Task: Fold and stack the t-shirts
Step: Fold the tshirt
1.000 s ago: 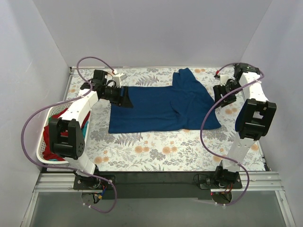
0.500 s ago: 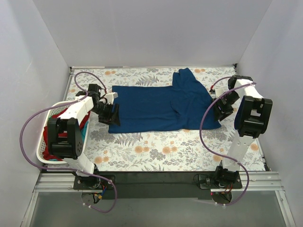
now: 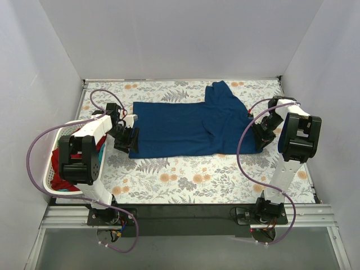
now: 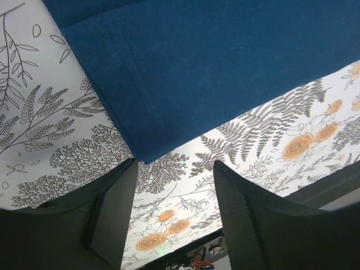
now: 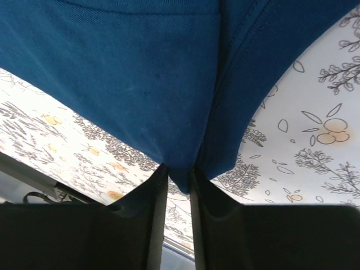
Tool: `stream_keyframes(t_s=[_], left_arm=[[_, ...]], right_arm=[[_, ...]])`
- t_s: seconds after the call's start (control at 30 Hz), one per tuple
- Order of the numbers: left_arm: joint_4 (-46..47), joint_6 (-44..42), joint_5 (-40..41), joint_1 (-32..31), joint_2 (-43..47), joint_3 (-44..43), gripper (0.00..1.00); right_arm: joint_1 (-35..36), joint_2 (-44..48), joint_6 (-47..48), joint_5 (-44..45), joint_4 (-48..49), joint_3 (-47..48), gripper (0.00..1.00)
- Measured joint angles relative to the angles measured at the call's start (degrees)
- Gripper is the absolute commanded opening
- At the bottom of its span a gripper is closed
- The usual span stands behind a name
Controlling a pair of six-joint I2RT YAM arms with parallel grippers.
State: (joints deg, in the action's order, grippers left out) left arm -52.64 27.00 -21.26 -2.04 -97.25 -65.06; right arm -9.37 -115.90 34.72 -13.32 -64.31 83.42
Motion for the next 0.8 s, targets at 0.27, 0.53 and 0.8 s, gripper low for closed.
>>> stream_keyframes(t_s=[0.27,0.53,0.8], left_arm=[[1.2,1.0,2.3,0.0,-3.4,1.0,0.41],[2.1,1.5,4.4,0.0,-3.5,2.0,0.0],[1.5,0.0,5.0,0.5,-2.1,5.8,0.0]], right_arm=[[0.0,0.0,0.4,1.4,1.0,0.0,0.03],[-0.1,0.0,0.7,2.6,1.5,-0.2,0.01],[-1.8,0.1,1.9,5.1,1.7,-3.9,0.01]])
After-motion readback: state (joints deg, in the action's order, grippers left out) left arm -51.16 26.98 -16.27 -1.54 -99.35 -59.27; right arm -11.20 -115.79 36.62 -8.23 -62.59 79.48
